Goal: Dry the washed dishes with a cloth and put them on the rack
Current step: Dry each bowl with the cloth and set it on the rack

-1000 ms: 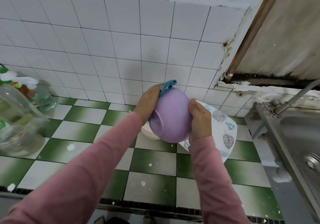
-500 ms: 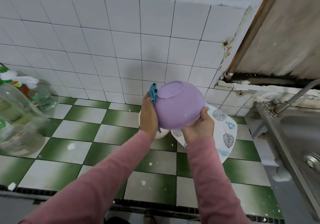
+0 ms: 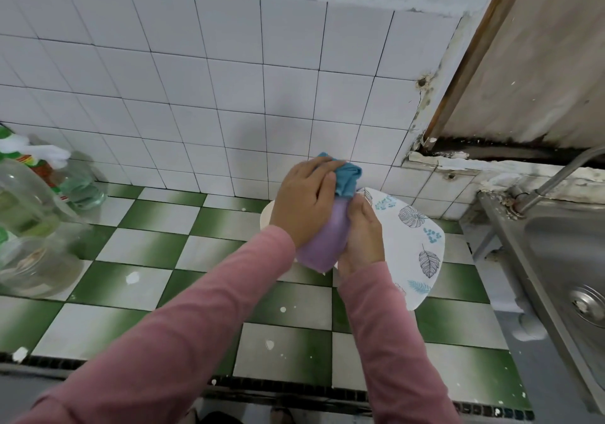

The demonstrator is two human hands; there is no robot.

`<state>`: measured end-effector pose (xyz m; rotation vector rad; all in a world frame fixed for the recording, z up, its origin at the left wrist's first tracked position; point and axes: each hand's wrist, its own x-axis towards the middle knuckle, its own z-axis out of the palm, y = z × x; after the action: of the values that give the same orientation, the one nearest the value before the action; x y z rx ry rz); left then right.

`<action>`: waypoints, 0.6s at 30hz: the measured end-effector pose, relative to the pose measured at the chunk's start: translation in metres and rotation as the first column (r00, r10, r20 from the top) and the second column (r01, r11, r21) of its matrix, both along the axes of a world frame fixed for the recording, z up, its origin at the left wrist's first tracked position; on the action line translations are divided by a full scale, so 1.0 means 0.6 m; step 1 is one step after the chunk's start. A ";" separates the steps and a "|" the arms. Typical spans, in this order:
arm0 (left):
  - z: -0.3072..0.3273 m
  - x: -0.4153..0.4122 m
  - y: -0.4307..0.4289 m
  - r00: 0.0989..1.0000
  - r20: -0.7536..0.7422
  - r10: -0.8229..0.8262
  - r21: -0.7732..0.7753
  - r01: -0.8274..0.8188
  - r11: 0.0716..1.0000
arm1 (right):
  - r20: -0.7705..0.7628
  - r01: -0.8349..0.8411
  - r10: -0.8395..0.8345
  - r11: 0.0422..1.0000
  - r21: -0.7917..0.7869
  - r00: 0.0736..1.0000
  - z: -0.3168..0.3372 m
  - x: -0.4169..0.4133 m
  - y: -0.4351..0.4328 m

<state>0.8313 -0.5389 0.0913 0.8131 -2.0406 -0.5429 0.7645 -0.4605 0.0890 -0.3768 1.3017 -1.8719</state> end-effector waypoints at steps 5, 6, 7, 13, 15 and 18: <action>-0.006 0.002 0.009 0.996 0.073 0.059 -0.106 -0.052 0.993 | -0.034 0.015 -0.016 1.000 -0.016 0.999 0.002 0.004 0.003; -0.007 0.001 0.013 0.996 0.077 0.054 -0.159 -0.041 0.986 | -0.042 -0.008 0.007 1.000 -0.017 0.999 0.005 0.002 0.006; -0.007 0.000 0.013 0.998 0.054 0.024 -0.130 -0.017 0.991 | -0.081 -0.006 0.006 1.000 -0.006 0.997 0.006 -0.001 0.008; 0.016 0.021 -0.017 0.978 -0.188 0.089 0.647 0.055 0.760 | -0.118 0.056 -0.051 0.998 0.041 0.992 0.028 -0.030 0.024; 0.012 0.029 -0.026 0.946 -0.281 0.160 0.776 0.126 0.618 | 0.088 0.080 -0.080 0.997 0.003 0.993 0.034 -0.034 0.027; 0.002 0.034 -0.026 0.897 -0.372 0.239 0.841 0.216 0.496 | 0.347 0.085 -0.056 0.994 -0.069 0.936 0.028 -0.030 0.028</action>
<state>0.8517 -0.5544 0.0926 1.1278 -1.2098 -1.6910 0.7465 -0.4439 0.1060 -0.0375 1.0139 -1.9505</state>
